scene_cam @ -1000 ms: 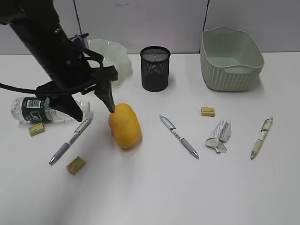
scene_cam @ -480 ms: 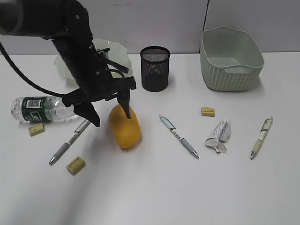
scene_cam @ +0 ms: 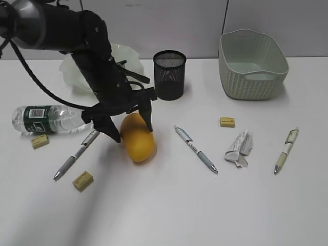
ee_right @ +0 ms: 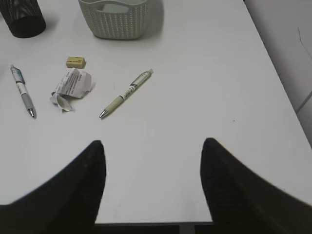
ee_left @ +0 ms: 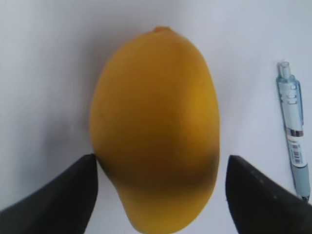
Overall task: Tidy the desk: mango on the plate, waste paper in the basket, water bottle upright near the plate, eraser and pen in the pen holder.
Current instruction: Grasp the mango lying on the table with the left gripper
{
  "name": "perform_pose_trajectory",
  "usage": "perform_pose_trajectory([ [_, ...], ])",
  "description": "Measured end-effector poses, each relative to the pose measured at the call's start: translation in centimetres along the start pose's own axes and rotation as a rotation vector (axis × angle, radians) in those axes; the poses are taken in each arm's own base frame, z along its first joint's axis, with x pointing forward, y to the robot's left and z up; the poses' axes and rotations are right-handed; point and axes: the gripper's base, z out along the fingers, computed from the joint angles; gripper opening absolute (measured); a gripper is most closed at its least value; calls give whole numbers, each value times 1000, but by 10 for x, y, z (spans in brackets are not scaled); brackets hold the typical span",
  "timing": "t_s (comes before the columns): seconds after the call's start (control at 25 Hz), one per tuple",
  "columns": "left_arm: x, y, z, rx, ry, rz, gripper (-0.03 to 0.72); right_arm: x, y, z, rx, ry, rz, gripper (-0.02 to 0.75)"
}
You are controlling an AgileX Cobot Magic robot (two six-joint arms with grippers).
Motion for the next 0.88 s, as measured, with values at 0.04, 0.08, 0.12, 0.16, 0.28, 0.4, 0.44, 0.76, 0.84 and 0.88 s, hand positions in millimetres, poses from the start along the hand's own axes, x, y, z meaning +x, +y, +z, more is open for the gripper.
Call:
perform_pose_trajectory([
  [0.04,0,0,2,5,3,-6,617,0,0,0,0,0,0,491],
  [0.08,-1,0,4,10,4,-11,617,0,0,0,0,0,0,491],
  [0.12,-1,-1,5,14,2,-14,617,0,0,0,0,0,0,491],
  [0.16,-2,-1,6,16,-3,-15,617,0,0,0,0,0,0,491],
  [0.28,-3,-1,7,21,-9,-17,617,0,0,0,0,0,0,491],
  [0.4,-3,0,14,12,4,-22,617,0,0,0,0,0,0,491],
  [0.44,-3,1,17,11,10,-26,616,0,0,0,0,0,0,491],
  [0.76,-6,1,19,-30,19,3,583,0,0,0,0,0,0,491],
  [0.84,-7,2,18,-51,16,20,583,0,0,0,0,0,0,491],
  [0.88,-8,3,17,-64,15,28,583,0,0,0,0,0,0,491],
])
